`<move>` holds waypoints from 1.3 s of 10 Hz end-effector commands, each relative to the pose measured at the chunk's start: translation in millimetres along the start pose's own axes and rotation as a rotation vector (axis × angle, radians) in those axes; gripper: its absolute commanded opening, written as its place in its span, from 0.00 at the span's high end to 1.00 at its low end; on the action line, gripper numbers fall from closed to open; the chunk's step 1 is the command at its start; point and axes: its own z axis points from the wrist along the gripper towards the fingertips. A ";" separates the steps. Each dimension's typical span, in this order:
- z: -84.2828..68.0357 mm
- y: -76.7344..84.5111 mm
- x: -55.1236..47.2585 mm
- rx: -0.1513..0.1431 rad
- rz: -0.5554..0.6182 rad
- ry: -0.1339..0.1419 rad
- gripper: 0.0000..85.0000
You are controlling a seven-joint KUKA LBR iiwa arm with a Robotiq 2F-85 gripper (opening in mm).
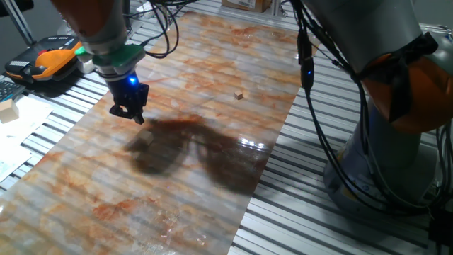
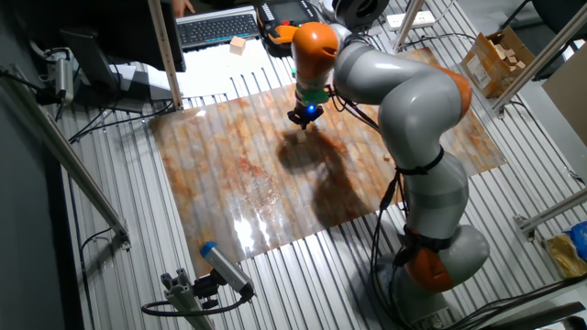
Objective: Pick up one small block
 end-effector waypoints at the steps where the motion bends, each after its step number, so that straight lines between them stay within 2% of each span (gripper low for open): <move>1: 0.0 0.1 0.1 0.004 -0.008 0.002 1.00; 3: 0.0 0.1 0.1 -0.010 -0.031 -0.024 1.00; 9: 0.1 0.6 -0.1 -0.016 -0.027 -0.027 1.00; 13: 1.6 4.8 -4.2 -0.016 -0.027 -0.028 1.00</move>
